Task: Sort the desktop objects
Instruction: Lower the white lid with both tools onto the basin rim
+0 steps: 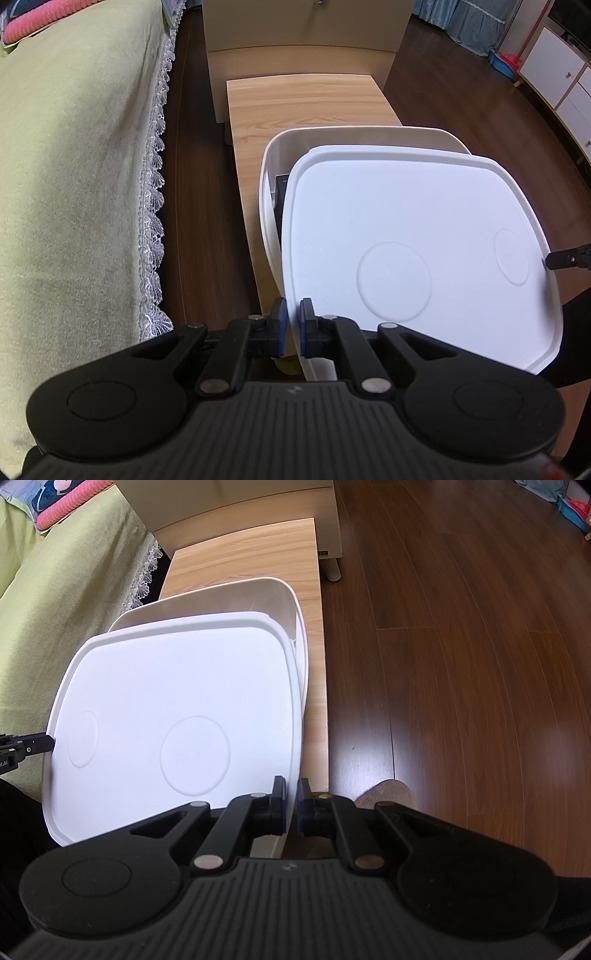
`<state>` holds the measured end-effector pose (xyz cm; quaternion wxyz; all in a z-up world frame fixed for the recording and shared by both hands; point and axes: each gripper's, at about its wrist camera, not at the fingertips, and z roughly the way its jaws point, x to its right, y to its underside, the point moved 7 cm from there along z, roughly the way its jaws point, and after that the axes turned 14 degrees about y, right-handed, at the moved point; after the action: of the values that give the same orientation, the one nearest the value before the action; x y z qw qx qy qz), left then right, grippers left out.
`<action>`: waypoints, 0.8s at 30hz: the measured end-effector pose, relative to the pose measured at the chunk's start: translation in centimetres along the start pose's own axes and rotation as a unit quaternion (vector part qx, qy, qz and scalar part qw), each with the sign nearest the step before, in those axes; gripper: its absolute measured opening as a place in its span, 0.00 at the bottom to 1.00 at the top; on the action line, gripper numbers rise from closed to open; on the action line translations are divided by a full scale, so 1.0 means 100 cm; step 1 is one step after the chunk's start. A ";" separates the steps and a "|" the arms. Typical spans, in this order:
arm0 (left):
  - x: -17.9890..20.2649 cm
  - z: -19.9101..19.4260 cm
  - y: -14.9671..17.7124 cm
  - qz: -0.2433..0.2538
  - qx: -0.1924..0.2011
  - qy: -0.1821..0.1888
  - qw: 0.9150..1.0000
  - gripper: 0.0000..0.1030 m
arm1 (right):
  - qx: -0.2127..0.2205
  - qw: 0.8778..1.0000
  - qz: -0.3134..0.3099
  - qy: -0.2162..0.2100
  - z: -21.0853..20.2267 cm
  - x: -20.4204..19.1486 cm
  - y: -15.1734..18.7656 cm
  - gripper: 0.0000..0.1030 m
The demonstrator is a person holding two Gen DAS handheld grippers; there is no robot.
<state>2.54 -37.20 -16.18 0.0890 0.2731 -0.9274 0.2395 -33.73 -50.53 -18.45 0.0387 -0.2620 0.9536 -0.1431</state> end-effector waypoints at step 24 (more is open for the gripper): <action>-0.005 0.011 -0.016 -0.005 0.003 0.001 1.000 0.04 | 0.005 1.000 0.008 0.006 -0.002 -0.005 0.002 0.06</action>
<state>3.77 -38.67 -16.66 0.0898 0.2774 -0.9254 0.2420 -33.42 -50.10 -18.34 0.0353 -0.2536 0.9550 -0.1494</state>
